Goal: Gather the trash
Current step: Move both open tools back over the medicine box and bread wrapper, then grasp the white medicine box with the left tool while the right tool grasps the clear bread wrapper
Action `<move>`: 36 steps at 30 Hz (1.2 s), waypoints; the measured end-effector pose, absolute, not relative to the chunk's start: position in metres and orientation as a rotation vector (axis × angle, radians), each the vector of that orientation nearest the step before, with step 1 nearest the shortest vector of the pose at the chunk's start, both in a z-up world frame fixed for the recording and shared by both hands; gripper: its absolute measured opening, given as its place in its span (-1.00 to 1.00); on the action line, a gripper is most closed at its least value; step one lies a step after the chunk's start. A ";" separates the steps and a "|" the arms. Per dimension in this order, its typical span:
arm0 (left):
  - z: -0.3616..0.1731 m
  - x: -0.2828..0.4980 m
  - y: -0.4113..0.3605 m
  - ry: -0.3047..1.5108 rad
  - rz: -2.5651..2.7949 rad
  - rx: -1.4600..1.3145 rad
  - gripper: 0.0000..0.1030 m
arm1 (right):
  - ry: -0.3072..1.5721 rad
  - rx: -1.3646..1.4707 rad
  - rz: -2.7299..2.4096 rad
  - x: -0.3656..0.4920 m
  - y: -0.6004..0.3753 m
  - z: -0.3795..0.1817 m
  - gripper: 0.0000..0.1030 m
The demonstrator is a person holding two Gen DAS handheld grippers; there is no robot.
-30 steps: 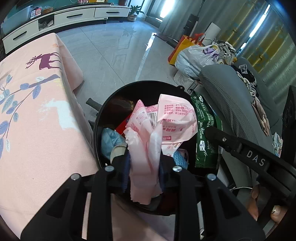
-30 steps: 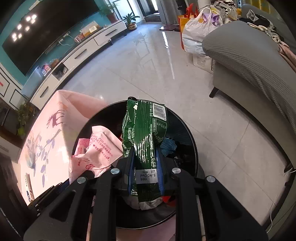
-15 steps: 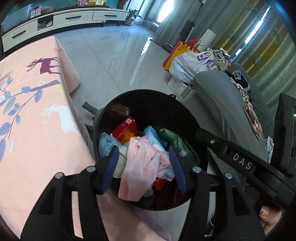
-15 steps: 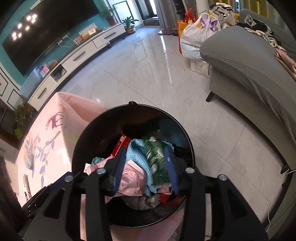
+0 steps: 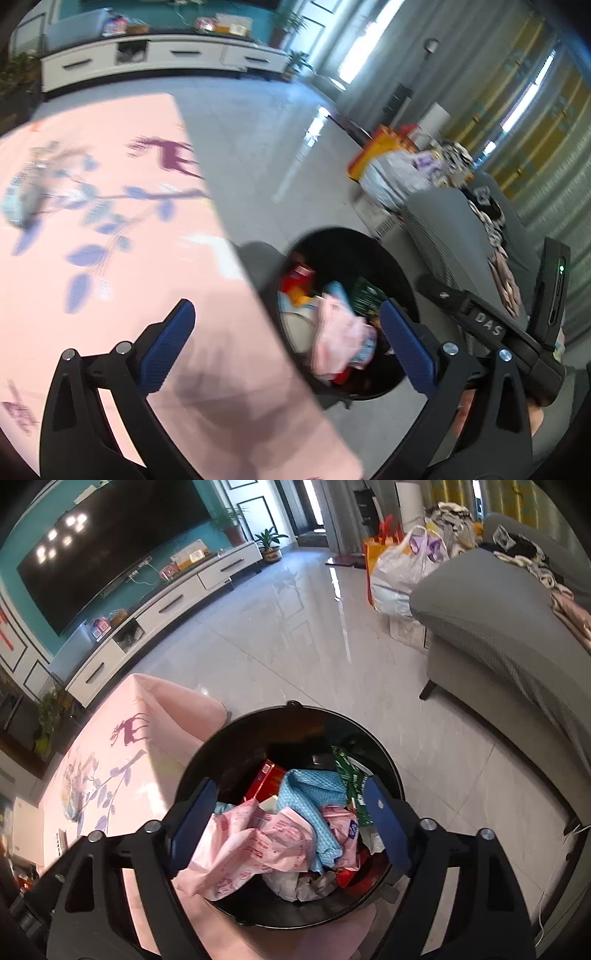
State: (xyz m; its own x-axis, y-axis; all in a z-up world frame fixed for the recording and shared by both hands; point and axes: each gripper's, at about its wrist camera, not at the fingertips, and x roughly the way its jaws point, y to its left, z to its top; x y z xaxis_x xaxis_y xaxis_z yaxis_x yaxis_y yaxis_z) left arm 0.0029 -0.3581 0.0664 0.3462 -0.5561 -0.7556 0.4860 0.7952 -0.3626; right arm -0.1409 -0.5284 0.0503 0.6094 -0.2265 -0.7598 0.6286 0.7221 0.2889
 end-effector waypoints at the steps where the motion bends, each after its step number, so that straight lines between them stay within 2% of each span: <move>1: 0.069 0.006 -0.349 1.004 -0.657 -0.077 0.93 | 0.764 0.571 -0.525 -0.140 -0.526 0.052 0.60; 12: 0.081 0.047 -0.197 0.949 -0.282 -0.161 0.93 | 0.720 0.443 -0.512 -0.121 -0.487 0.073 0.89; 18: 0.065 0.058 -0.131 0.963 -0.114 -0.206 0.93 | 0.699 0.349 -0.511 -0.104 -0.457 0.079 0.93; 27: 0.023 0.077 -0.097 1.051 -0.037 -0.219 0.90 | 0.732 0.271 -0.394 -0.069 -0.413 0.070 0.93; 36: 0.011 0.089 -0.072 1.072 -0.034 -0.252 0.62 | 0.786 0.398 -0.132 -0.020 -0.367 0.058 0.93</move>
State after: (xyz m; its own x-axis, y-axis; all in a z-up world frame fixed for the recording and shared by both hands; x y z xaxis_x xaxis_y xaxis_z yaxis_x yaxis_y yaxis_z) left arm 0.0894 -0.0720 0.0105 0.4803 -0.1494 -0.8643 -0.0950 0.9707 -0.2206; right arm -0.0195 -0.3674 0.0579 0.7028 0.0311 -0.7107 0.2617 0.9177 0.2989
